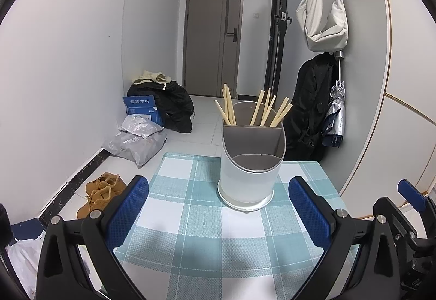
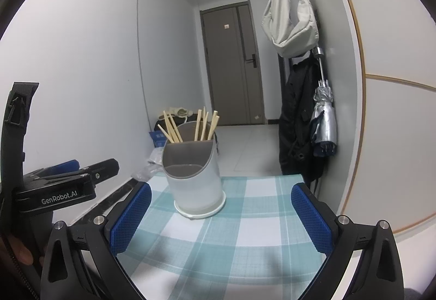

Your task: Organize utensils

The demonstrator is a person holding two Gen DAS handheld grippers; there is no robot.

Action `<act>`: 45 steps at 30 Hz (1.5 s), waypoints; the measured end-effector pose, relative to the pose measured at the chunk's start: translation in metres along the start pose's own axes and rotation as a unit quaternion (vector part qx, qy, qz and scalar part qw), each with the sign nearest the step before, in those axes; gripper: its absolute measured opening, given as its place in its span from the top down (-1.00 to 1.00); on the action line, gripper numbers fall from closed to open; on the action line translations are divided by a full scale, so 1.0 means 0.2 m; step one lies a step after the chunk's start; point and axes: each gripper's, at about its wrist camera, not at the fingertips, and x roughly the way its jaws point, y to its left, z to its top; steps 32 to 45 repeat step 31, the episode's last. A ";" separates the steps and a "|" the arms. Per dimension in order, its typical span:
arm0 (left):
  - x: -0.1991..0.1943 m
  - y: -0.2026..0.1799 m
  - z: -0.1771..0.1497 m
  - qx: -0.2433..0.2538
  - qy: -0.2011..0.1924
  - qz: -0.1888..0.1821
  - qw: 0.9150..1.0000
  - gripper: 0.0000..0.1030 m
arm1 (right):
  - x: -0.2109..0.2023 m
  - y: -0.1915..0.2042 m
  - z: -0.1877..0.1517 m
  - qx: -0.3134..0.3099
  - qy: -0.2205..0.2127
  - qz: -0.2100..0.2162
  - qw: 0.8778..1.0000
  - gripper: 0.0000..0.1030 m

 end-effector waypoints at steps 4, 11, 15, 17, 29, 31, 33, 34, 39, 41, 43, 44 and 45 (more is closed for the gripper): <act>0.00 0.00 0.00 -0.003 0.000 0.001 1.000 -0.95 | 0.00 0.00 0.00 0.002 0.001 0.000 1.000 -1.00; 0.01 0.02 0.00 -0.014 0.008 -0.005 1.000 -0.95 | 0.00 0.00 0.00 0.002 0.001 -0.001 1.000 -1.00; 0.02 0.02 0.00 -0.018 0.013 -0.003 1.000 -0.95 | 0.00 0.00 0.00 0.002 0.000 -0.002 1.000 -1.00; 0.03 0.02 0.00 -0.017 0.014 -0.001 1.000 -0.95 | 0.00 -0.01 0.00 0.003 0.000 -0.002 1.000 -1.00; 0.03 -0.01 -0.01 0.000 0.016 0.003 1.000 -0.95 | -0.01 -0.02 0.00 0.003 0.003 -0.002 1.000 -1.00; 0.02 -0.01 -0.01 0.001 0.013 0.004 1.000 -0.95 | 0.00 -0.03 0.00 0.005 0.004 -0.003 1.000 -1.00; 0.02 -0.01 -0.01 0.001 0.013 0.004 1.000 -0.95 | 0.00 -0.03 0.00 0.005 0.004 -0.003 1.000 -1.00; 0.02 -0.01 -0.01 0.001 0.013 0.004 1.000 -0.95 | 0.00 -0.03 0.00 0.005 0.004 -0.003 1.000 -1.00; 0.02 -0.01 -0.01 0.001 0.013 0.004 1.000 -0.95 | 0.00 -0.03 0.00 0.005 0.004 -0.003 1.000 -1.00; 0.02 -0.01 -0.01 0.001 0.013 0.004 1.000 -0.95 | 0.00 -0.03 0.00 0.005 0.004 -0.003 1.000 -1.00; 0.02 -0.01 -0.01 0.001 0.013 0.004 1.000 -0.95 | 0.00 -0.03 0.00 0.005 0.004 -0.003 1.000 -1.00; 0.02 -0.01 -0.01 0.001 0.013 0.004 1.000 -0.95 | 0.00 -0.03 0.00 0.005 0.004 -0.003 1.000 -1.00; 0.02 -0.01 -0.01 0.001 0.013 0.004 1.000 -0.95 | 0.00 -0.03 0.00 0.005 0.004 -0.003 1.000 -1.00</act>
